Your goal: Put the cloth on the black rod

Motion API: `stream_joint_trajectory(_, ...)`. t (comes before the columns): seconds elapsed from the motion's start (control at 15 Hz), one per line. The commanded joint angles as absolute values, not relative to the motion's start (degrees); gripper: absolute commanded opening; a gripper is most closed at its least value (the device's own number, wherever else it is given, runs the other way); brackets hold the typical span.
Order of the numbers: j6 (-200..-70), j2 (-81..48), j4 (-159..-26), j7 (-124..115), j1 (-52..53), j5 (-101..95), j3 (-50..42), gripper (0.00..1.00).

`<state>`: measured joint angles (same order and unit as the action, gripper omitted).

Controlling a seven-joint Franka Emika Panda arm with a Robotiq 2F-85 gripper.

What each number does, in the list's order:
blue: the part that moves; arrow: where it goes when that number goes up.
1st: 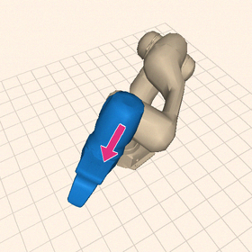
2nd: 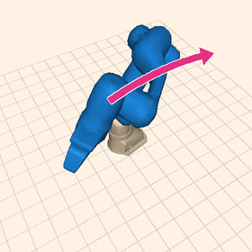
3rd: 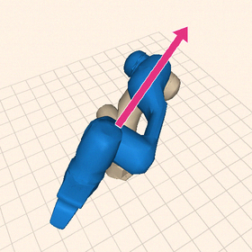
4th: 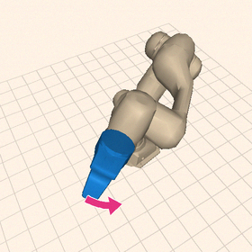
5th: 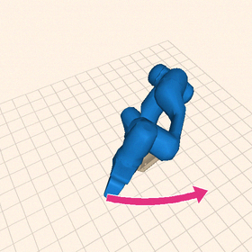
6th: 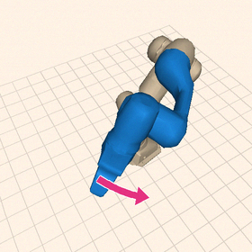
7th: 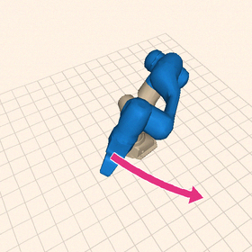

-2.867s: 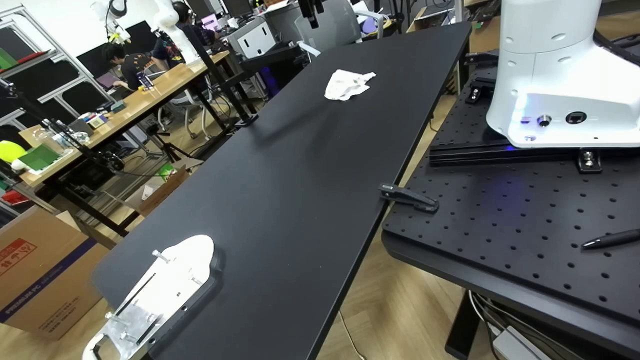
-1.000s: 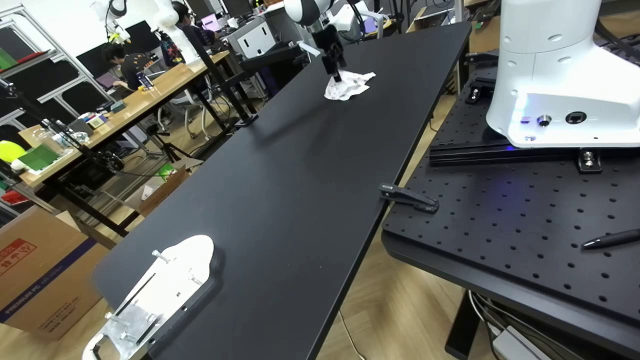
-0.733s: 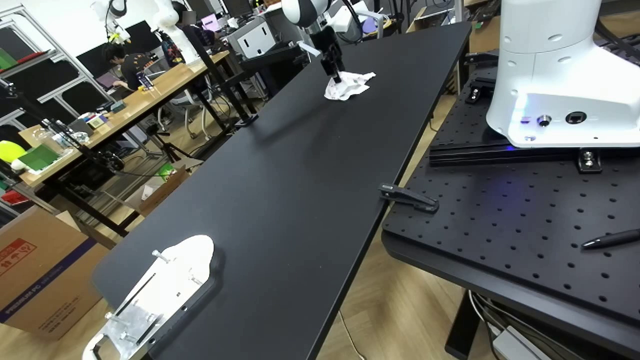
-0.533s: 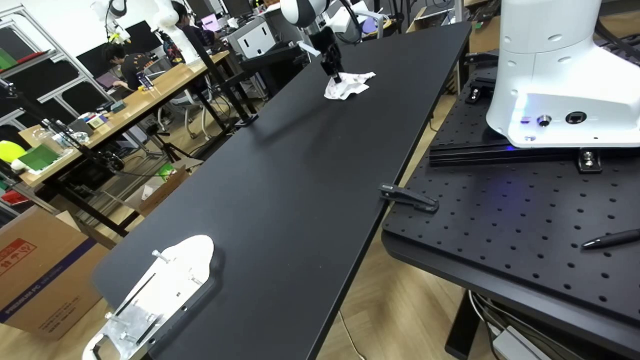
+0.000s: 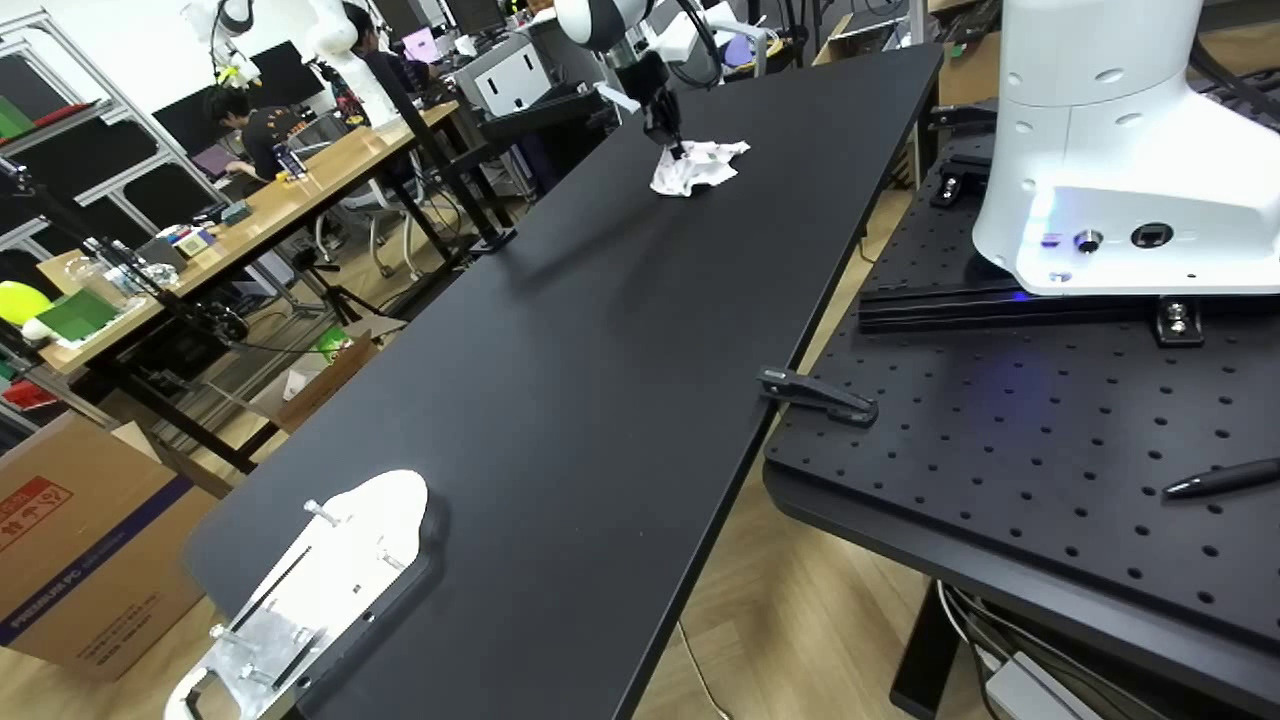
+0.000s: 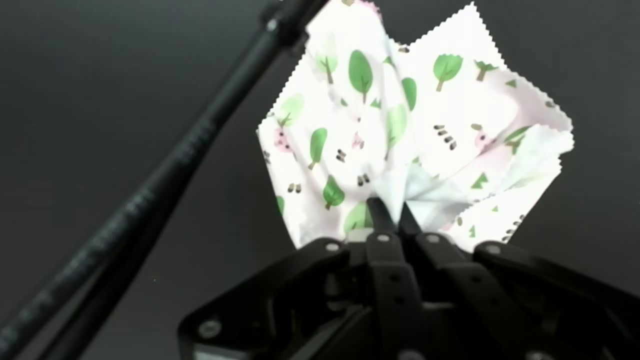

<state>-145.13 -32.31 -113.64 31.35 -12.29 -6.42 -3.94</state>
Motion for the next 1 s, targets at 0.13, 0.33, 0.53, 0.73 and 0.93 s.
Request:
stream_joint_trajectory(0.13, -136.2, -26.4, -113.9, 27.1, -12.2, -6.4, -3.7, 0.01)
stream_joint_trajectory(0.33, -130.7, -21.1, -114.1, 25.0, -11.1, -6.3, -3.8, 0.01)
stream_joint_trajectory(0.53, -126.3, -16.3, -113.4, 22.0, -9.6, -6.1, -3.8, 0.01)
stream_joint_trajectory(0.73, -124.0, -11.9, -113.2, 19.8, -7.8, -5.7, -3.3, 0.01)
stream_joint_trajectory(0.93, -123.0, -8.4, -113.2, 17.9, -5.6, -5.9, -2.5, 0.01)
